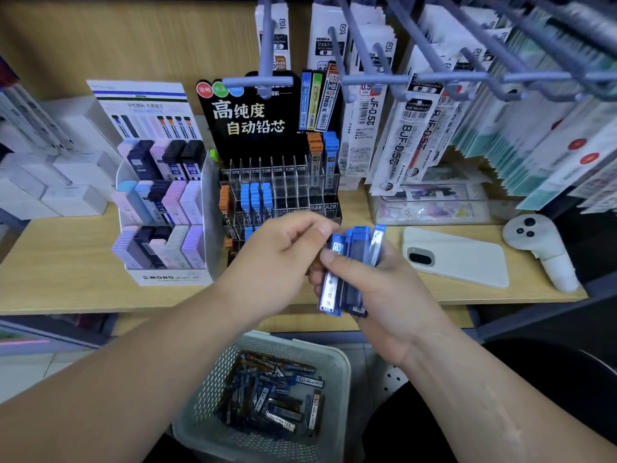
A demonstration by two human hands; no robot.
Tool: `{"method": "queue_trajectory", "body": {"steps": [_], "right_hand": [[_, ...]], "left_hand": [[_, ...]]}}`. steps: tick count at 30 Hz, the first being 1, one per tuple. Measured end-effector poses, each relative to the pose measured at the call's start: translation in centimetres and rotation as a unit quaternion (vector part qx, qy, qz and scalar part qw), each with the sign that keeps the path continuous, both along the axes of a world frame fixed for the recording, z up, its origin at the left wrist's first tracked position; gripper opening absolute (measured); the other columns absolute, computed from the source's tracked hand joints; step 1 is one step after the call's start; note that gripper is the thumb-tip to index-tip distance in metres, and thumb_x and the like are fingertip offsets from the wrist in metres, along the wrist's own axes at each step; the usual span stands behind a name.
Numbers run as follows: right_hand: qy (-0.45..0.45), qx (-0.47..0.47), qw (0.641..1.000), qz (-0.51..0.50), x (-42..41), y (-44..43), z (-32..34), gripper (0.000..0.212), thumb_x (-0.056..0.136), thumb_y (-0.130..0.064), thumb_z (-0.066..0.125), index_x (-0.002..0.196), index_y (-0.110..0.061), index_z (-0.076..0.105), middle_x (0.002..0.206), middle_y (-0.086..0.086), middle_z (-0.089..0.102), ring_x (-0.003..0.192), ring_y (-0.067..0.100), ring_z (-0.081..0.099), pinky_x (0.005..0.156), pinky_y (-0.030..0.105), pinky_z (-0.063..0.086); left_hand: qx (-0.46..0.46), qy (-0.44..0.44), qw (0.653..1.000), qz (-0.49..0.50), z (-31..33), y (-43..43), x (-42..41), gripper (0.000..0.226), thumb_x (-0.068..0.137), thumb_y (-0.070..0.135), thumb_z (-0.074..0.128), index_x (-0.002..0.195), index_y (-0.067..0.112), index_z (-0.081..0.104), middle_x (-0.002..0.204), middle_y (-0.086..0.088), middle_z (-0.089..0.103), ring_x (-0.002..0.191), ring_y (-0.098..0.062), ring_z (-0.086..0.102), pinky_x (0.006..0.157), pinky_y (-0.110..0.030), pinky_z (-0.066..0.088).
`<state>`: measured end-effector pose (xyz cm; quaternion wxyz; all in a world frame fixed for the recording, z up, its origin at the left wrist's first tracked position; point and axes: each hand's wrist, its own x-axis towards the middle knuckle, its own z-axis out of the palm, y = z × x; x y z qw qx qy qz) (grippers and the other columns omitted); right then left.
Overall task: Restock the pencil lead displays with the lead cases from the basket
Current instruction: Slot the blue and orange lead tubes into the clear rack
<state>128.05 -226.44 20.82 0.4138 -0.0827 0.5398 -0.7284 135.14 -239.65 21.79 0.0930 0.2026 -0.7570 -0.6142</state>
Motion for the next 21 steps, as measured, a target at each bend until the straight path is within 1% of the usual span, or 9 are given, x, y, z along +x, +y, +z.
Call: {"method": "queue_trajectory", "body": {"steps": [1,4,7,11,14,16,18,20,21], "right_hand": [[-0.002,0.002,1.0,0.007,0.0,0.1,0.0,0.034,0.088,-0.001,0.072,0.119,0.003,0.058,0.084,0.014,0.068,0.072,0.024,0.066,0.061,0.033,0.054],[-0.003,0.023,1.0,0.001,0.1,0.2,-0.1,0.033,0.085,0.003,0.074,0.114,-0.002,0.059,0.083,0.013,0.069,0.069,0.025,0.069,0.06,0.034,0.056],[0.013,0.046,0.999,0.008,0.1,0.4,0.0,0.031,0.083,0.004,0.075,0.108,-0.004,0.058,0.079,0.01,0.071,0.068,0.025,0.07,0.059,0.035,0.057],[0.022,0.052,0.998,0.019,0.0,0.6,0.3,0.03,0.082,-0.001,0.078,0.105,-0.007,0.059,0.09,0.02,0.075,0.075,0.026,0.073,0.062,0.037,0.061],[0.022,0.039,0.999,0.003,-0.3,0.6,0.5,0.038,0.079,-0.012,0.08,0.111,-0.005,0.061,0.091,0.019,0.075,0.08,0.028,0.073,0.068,0.041,0.058],[0.008,0.026,1.0,-0.006,-0.5,0.7,0.8,0.041,0.074,-0.019,0.08,0.109,-0.008,0.061,0.091,0.016,0.075,0.081,0.03,0.072,0.071,0.042,0.056],[-0.014,0.014,0.999,-0.027,-0.7,0.9,1.0,0.036,0.076,-0.018,0.078,0.105,-0.012,0.059,0.083,0.011,0.075,0.073,0.026,0.071,0.069,0.037,0.057],[-0.034,0.012,0.998,-0.047,-0.8,1.2,1.1,0.028,0.084,-0.011,0.075,0.106,-0.011,0.058,0.081,0.011,0.075,0.072,0.022,0.073,0.065,0.03,0.059],[-0.036,0.021,0.998,-0.054,-0.9,1.3,1.1,0.026,0.086,-0.009,0.074,0.107,-0.009,0.058,0.082,0.011,0.075,0.073,0.022,0.074,0.064,0.029,0.059]], "left_hand": [[0.005,-0.002,1.0,-0.001,0.1,0.0,-0.1,0.018,0.101,0.022,0.054,0.097,0.018,0.071,0.063,-0.007,0.062,0.055,-0.017,0.059,0.059,-0.032,0.052],[0.022,-0.008,1.0,0.01,0.2,0.0,-0.1,0.009,0.093,0.01,0.066,0.087,0.009,0.072,0.063,-0.007,0.065,0.054,-0.024,0.062,0.057,-0.035,0.055],[0.029,-0.028,0.999,0.023,0.3,-0.1,-0.2,0.005,0.087,0.004,0.072,0.082,0.004,0.072,0.061,-0.008,0.066,0.05,-0.022,0.062,0.052,-0.028,0.052],[0.069,-0.052,0.996,0.026,0.6,-0.1,-0.3,0.007,0.089,0.006,0.07,0.082,0.007,0.072,0.06,-0.006,0.063,0.048,-0.017,0.057,0.045,-0.017,0.04],[0.1,-0.049,0.992,0.051,0.9,-0.2,-0.5,0.009,0.091,0.011,0.067,0.083,0.011,0.072,0.054,-0.006,0.058,0.048,-0.015,0.053,0.048,-0.024,0.037],[0.14,-0.028,0.986,0.089,1.3,-0.5,-0.6,0.009,0.091,0.011,0.067,0.083,0.013,0.071,0.053,-0.003,0.057,0.048,-0.014,0.05,0.051,-0.027,0.038],[0.181,0.017,0.975,0.13,2.0,-1.0,-0.9,0.009,0.091,0.008,0.066,0.083,0.012,0.069,0.06,-0.002,0.06,0.048,-0.013,0.05,0.047,-0.024,0.039],[0.178,0.067,0.968,0.166,2.7,-1.9,-1.2,0.011,0.092,0.005,0.063,0.084,0.01,0.068,0.063,0.0,0.065,0.051,-0.012,0.056,0.046,-0.022,0.044],[0.155,0.092,0.967,0.179,3.1,-2.4,-1.5,0.012,0.093,0.004,0.063,0.085,0.01,0.068,0.065,-0.001,0.067,0.055,-0.014,0.06,0.05,-0.022,0.049]]}}
